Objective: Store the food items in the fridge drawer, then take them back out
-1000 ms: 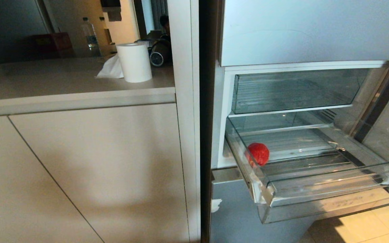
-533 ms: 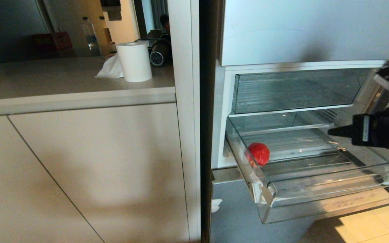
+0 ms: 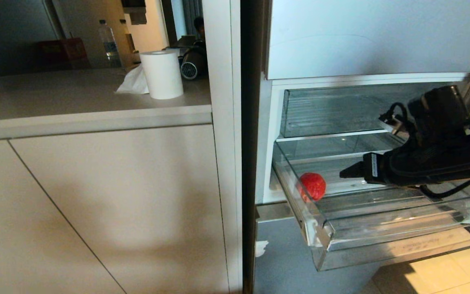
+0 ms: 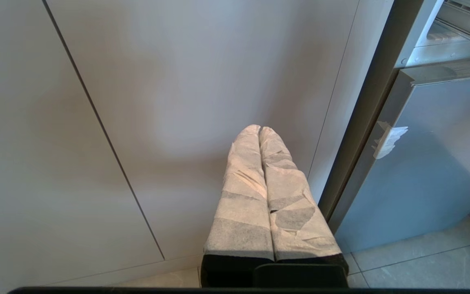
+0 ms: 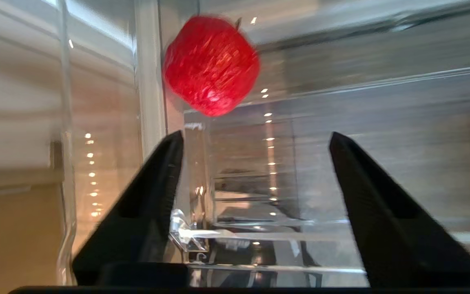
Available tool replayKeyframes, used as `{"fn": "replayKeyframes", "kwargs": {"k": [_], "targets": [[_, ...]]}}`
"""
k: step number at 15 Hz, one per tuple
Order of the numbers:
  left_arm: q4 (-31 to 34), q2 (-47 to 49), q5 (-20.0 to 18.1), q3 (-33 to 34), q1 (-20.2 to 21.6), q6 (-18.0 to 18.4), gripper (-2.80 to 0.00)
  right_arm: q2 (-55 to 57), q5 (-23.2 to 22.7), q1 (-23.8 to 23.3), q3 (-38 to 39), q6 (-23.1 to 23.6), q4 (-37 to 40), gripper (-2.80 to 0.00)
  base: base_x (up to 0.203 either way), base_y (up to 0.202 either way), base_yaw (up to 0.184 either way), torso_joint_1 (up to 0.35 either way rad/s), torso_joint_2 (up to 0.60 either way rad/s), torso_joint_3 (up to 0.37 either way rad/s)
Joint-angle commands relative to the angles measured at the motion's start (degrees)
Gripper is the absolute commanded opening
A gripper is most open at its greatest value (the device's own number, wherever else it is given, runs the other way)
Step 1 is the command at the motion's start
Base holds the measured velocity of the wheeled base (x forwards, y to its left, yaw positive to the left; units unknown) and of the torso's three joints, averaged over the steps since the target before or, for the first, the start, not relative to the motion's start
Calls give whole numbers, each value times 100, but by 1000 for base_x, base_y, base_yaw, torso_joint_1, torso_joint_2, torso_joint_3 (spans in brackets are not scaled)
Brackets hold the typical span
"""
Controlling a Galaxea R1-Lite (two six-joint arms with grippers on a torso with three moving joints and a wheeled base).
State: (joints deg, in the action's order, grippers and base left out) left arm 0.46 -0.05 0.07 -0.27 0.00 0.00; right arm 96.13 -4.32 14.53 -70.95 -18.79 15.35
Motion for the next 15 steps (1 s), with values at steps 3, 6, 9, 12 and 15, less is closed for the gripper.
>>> {"fn": "replayKeyframes", "kwargs": {"k": [3, 6, 9, 12, 15], "targets": [[-2, -4, 1, 0, 0, 0, -280, 696, -166, 223, -433, -280, 3, 0, 0, 0, 0, 0, 0, 0], [6, -4, 1, 0, 0, 0, -280, 1099, -177, 379, -684, -436, 3, 0, 0, 0, 0, 0, 0, 0], [3, -4, 1, 0, 0, 0, -280, 1456, -159, 418, -849, -509, -15, 0, 0, 0, 0, 0, 0, 0], [-2, -4, 1, 0, 0, 0, -280, 1762, -122, 411, -938, -529, -334, 0, 0, 0, 0, 0, 0, 0], [-2, -4, 1, 0, 0, 0, -280, 1883, -104, 410, -1086, -529, -357, 0, 0, 0, 0, 0, 0, 0]]}}
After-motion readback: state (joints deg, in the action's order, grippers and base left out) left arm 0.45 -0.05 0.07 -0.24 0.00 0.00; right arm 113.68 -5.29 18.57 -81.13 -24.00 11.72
